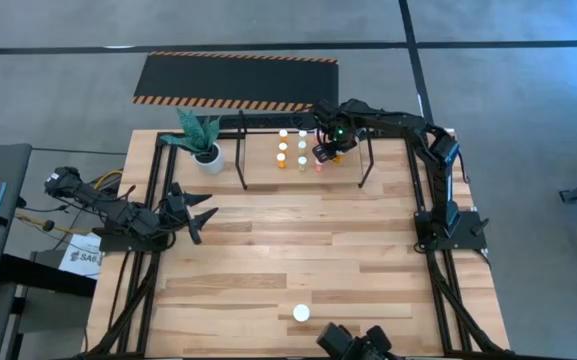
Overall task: Pick and place medicine bottles onto shelf by color
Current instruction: Put the right big orange pill bottle aligned with the other big orange pill bottle on the shelf
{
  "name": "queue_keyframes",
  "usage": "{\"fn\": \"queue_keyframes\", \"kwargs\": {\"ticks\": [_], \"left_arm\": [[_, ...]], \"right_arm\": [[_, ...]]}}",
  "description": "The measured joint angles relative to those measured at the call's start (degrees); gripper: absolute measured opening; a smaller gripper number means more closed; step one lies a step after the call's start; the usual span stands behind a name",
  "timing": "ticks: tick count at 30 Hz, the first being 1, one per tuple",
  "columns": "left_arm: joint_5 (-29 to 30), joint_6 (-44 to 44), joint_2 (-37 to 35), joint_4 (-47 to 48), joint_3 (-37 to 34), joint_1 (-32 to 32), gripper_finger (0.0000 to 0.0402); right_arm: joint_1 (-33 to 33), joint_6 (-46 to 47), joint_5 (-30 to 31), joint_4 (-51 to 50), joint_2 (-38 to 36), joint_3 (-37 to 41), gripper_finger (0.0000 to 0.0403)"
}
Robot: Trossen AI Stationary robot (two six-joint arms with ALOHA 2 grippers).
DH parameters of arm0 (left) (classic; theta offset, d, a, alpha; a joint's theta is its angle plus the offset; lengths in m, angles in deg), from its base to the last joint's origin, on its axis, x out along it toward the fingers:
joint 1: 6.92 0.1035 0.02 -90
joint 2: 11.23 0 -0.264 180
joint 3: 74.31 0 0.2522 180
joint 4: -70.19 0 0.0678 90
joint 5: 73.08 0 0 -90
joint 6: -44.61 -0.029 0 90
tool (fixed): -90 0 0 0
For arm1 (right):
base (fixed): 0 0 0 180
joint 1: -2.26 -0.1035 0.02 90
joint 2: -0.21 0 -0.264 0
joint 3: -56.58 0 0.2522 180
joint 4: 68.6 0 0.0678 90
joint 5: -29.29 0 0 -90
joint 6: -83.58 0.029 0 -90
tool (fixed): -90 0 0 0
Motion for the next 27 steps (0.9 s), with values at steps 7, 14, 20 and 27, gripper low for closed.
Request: {"fn": "queue_keyframes", "kwargs": {"ticks": [7, 14, 20, 27], "left_arm": [[0.0, 0.0, 0.0, 0.0, 0.0, 0.0, 0.0208], [0.0, 0.0, 0.0, 0.0, 0.0, 0.0, 0.0208], [0.0, 0.0, 0.0, 0.0, 0.0, 0.0, 0.0208], [0.0, 0.0, 0.0, 0.0, 0.0, 0.0, 0.0208]], "right_arm": [[0.2, 1.3, 0.0, -0.1, 0.0, 0.1, 0.0263], [0.3, 3.5, 0.0, -1.2, 0.0, 0.1, 0.0305], [0.3, 4.6, -0.3, -2.1, 0.0, 0.1, 0.0352], [0.2, 6.4, -0.6, -4.1, -0.2, 0.1, 0.0397]]}}
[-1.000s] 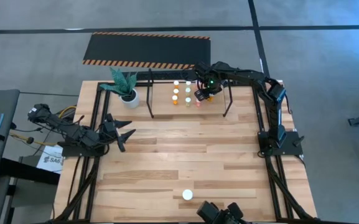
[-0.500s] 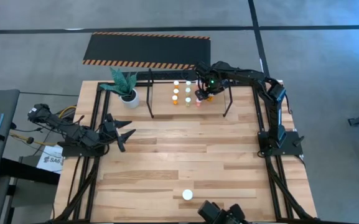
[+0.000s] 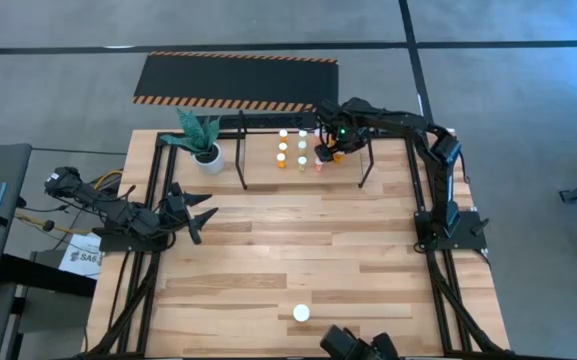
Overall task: Pick and place medicine bottles onto shelf by color
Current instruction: Put the right big orange pill bottle aligned with the other big orange pill bottle on the shelf
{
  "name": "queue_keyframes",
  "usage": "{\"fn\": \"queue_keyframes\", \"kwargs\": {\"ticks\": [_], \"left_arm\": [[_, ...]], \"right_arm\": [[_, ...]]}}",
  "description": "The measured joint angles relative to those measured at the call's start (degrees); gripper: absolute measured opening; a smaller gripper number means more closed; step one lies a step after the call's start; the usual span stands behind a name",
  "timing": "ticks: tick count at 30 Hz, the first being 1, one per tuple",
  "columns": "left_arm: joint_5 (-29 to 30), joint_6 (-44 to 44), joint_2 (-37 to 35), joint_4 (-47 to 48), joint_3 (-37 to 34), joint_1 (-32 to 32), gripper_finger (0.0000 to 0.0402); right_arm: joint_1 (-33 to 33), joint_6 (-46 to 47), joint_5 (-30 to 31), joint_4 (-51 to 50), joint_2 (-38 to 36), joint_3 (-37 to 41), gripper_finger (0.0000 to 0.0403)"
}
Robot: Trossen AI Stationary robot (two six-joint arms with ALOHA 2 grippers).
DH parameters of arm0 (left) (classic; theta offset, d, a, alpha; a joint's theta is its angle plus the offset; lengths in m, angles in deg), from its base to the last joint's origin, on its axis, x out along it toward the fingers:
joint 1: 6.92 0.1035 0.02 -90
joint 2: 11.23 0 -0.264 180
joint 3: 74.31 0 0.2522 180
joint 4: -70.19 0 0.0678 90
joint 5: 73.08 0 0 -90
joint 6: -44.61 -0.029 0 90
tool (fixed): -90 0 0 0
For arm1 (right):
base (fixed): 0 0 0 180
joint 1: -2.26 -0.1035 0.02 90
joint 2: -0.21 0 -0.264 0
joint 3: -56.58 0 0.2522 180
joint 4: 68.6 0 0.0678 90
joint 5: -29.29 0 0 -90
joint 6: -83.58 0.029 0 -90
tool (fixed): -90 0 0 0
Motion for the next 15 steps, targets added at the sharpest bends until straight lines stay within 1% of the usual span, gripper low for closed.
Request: {"fn": "queue_keyframes", "kwargs": {"ticks": [5, 10, 15], "left_arm": [[0.0, 0.0, 0.0, 0.0, 0.0, 0.0, 0.0208], [0.0, 0.0, 0.0, 0.0, 0.0, 0.0, 0.0208], [0.0, 0.0, 0.0, 0.0, 0.0, 0.0, 0.0208]], "right_arm": [[-0.3, 0.2, -0.4, -0.9, -1.8, 0.0, 0.0393], [-1.7, 1.5, 0.0, -2.2, -3.9, -0.1, 0.0399], [-3.4, 2.3, -0.1, -4.9, -4.1, -0.1, 0.0397]]}}
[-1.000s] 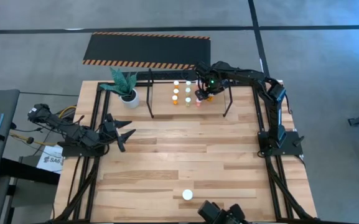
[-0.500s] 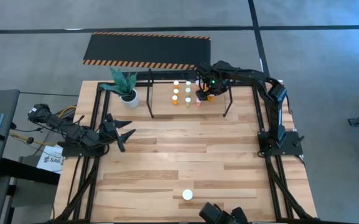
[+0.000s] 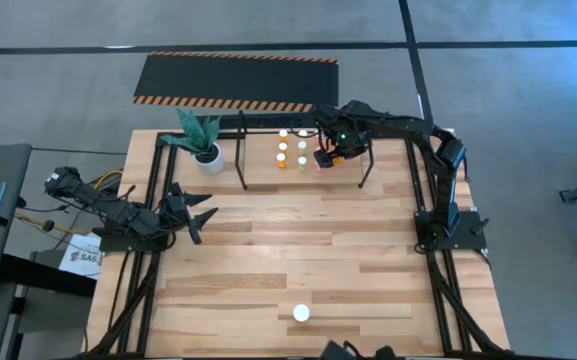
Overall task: Pick and place medicine bottles onto shelf by color
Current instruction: Put the right big orange pill bottle aligned with the other big orange pill bottle on the shelf, then put the big orange pill bottle aligned with the other big orange pill bottles on the shelf
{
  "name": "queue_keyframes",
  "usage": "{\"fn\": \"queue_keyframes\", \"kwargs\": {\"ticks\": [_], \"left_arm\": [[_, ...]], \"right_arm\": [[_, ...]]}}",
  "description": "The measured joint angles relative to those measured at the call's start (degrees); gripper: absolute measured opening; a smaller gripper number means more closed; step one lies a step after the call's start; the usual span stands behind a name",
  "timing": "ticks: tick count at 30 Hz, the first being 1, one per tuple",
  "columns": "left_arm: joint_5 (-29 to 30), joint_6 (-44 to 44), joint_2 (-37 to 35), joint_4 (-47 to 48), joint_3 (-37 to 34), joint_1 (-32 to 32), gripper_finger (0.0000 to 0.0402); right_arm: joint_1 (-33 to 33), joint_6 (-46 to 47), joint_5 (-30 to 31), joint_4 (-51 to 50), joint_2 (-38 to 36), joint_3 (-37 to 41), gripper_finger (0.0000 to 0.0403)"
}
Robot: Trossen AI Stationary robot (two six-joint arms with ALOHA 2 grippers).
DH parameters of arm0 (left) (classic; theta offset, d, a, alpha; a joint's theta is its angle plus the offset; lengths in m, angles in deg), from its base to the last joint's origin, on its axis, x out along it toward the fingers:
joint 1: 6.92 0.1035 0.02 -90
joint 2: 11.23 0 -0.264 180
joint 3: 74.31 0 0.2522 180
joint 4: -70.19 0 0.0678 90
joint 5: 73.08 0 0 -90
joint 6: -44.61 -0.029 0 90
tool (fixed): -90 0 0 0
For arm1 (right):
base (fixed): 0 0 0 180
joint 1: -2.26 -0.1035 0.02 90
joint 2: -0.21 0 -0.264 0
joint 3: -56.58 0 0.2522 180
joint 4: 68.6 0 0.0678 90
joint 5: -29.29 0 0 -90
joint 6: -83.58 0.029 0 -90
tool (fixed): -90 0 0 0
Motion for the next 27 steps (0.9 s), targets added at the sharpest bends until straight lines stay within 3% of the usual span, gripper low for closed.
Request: {"fn": "queue_keyframes", "kwargs": {"ticks": [15, 27], "left_arm": [[0.0, 0.0, 0.0, 0.0, 0.0, 0.0, 0.0208], [0.0, 0.0, 0.0, 0.0, 0.0, 0.0, 0.0208]], "right_arm": [[-3.2, 5.9, -1.0, -3.7, 0.0, 0.0, 0.0399], [-5.4, 2.6, -1.1, -4.0, 0.0, 0.0, 0.0399]]}}
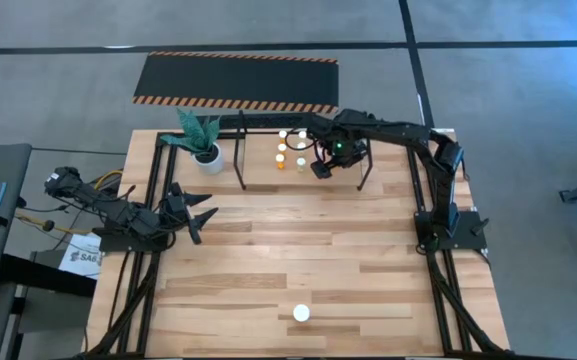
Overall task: Pick and place medicine bottles onto shelf by color
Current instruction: Put the big orange pill bottle aligned with the other big orange pill bottles on the shelf
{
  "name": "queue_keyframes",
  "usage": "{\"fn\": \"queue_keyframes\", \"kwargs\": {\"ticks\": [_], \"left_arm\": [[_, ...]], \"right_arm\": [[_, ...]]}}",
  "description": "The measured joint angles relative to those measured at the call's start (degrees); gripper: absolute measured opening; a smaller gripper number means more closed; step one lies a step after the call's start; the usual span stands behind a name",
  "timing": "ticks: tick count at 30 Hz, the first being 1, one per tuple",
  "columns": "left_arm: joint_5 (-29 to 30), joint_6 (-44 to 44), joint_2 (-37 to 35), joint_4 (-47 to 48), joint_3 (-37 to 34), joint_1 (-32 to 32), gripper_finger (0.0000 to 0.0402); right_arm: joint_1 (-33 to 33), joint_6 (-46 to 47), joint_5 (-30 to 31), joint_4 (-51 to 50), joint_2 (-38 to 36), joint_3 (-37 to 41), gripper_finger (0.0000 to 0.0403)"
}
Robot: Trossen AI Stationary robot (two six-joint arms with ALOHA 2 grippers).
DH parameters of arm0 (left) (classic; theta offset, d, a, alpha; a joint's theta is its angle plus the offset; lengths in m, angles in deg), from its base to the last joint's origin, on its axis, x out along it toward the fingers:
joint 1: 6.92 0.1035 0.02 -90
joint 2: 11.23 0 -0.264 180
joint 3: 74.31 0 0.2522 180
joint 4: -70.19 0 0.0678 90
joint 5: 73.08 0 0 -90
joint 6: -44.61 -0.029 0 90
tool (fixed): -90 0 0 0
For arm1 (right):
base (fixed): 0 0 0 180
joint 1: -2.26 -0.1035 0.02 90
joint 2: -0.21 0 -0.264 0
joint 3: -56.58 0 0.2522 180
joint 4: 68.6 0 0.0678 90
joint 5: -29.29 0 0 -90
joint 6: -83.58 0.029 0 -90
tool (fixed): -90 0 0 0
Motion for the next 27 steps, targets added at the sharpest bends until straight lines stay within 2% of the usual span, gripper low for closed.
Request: {"fn": "queue_keyframes", "kwargs": {"ticks": [10, 27], "left_arm": [[0.0, 0.0, 0.0, 0.0, 0.0, 0.0, 0.0208], [0.0, 0.0, 0.0, 0.0, 0.0, 0.0, 0.0208]], "right_arm": [[-0.5, -5.2, -1.0, -1.8, 0.0, 0.0, 0.0399], [-3.2, -6.4, -0.6, -1.3, -0.2, 0.0, 0.0399]]}}
